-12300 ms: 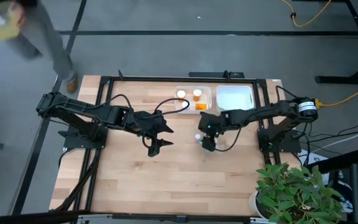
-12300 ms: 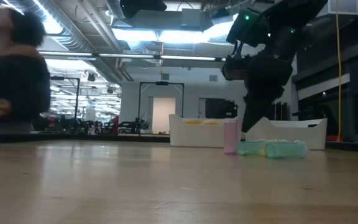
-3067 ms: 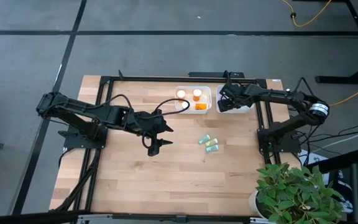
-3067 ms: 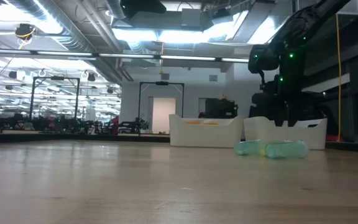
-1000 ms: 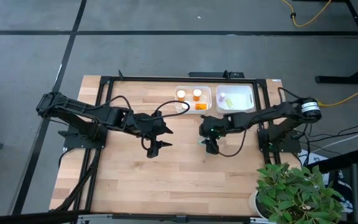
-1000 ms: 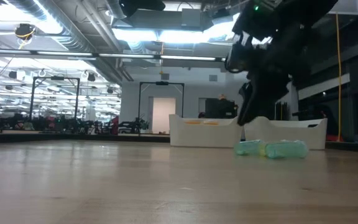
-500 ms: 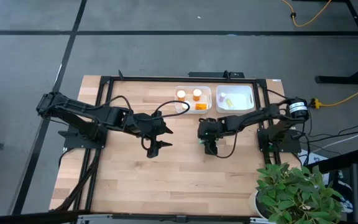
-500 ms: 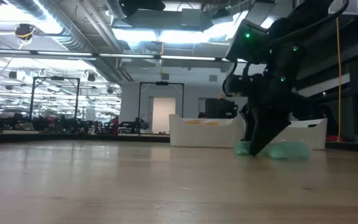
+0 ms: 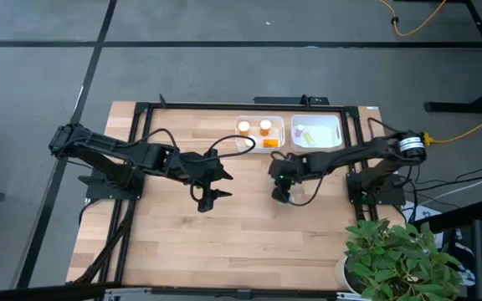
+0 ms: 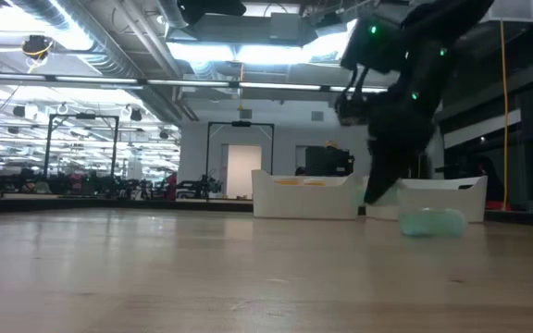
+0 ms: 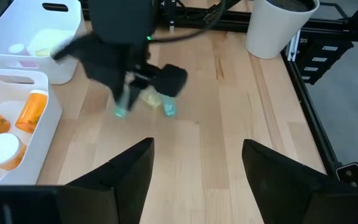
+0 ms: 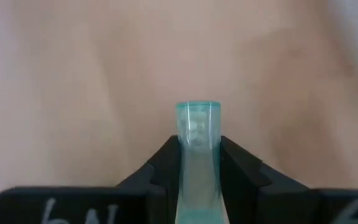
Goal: Pick and place medicine bottles into bin by pill shape (circle, oval)
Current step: Put the blue tablet bottle into the right white bin
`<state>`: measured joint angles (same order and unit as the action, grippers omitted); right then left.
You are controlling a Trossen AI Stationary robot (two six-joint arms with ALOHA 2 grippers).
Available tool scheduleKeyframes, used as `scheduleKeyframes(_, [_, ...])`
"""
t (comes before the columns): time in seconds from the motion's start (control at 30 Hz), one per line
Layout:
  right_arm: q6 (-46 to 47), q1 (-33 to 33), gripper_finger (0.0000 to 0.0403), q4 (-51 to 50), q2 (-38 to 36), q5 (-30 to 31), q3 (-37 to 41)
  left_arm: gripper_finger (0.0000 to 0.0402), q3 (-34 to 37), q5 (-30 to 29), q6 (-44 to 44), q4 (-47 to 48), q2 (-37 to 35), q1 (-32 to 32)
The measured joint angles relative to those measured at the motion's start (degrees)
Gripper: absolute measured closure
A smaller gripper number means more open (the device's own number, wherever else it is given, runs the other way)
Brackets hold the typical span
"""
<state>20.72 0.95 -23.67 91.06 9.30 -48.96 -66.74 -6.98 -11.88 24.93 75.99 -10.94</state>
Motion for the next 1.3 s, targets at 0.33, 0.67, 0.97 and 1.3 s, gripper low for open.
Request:
scheduleKeyframes(0.33, [13.81,-2.93,0.0308,-20.47,-12.72,23.38,-4.48,0.0165,0.00,0.00,0.00,-0.04,0.00,0.04])
scheduleKeyframes(0.67, [12.35,-21.00,0.0308,-24.39,-19.52,20.61,-1.87,0.0165,0.00,-2.91,0.46,-0.11,0.00,0.04])
scheduleKeyframes(0.97, [8.86,-29.83,0.0308,-6.23,-15.51,12.61,5.79,0.0165,0.00,-3.02,0.18,-0.11,0.00,0.04])
scheduleKeyframes(1.3, [9.18,-33.29,0.0308,-4.88,-12.07,11.58,8.12,0.0165,0.00,-3.02,0.29,-0.06,0.00,0.04])
